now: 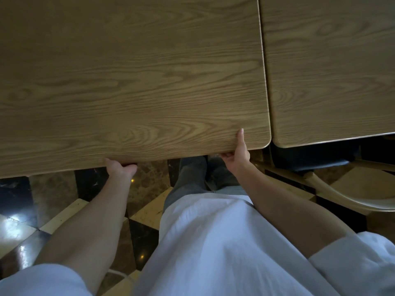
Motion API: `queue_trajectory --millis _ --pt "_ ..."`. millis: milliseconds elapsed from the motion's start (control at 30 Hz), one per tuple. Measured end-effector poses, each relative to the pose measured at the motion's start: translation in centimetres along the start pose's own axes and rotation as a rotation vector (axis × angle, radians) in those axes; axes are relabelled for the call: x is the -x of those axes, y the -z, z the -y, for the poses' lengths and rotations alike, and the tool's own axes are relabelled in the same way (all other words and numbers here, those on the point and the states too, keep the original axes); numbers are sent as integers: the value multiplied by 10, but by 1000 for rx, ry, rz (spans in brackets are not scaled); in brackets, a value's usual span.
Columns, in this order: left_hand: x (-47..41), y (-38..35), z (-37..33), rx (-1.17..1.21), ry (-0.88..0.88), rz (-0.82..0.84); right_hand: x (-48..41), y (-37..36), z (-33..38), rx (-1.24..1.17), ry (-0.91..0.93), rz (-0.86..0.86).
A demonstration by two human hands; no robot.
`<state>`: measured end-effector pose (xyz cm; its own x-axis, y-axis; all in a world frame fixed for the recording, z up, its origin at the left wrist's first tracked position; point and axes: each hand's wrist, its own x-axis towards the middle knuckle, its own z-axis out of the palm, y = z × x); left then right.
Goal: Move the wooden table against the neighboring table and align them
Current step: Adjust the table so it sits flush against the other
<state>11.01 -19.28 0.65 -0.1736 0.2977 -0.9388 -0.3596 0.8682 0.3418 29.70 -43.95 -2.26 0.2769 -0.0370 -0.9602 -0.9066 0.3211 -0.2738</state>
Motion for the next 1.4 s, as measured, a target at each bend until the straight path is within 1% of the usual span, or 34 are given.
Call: queue_trajectory --millis 267,533,800,1100,1233,1400 --pt "5 6 0 -17 -17 24 7 6 -3 9 2 20" --pt "4 16 7 -37 3 -10 5 18 -7 14 4 36" --pt "0 18 13 -21 15 -83 3 20 2 38 4 17" --pt "0 16 12 22 18 -82 2 19 3 43 2 4" --pt "6 17 13 12 17 -64 1 19 2 42 5 8" --pt "7 19 12 -22 11 28 5 19 4 36 -12 31"
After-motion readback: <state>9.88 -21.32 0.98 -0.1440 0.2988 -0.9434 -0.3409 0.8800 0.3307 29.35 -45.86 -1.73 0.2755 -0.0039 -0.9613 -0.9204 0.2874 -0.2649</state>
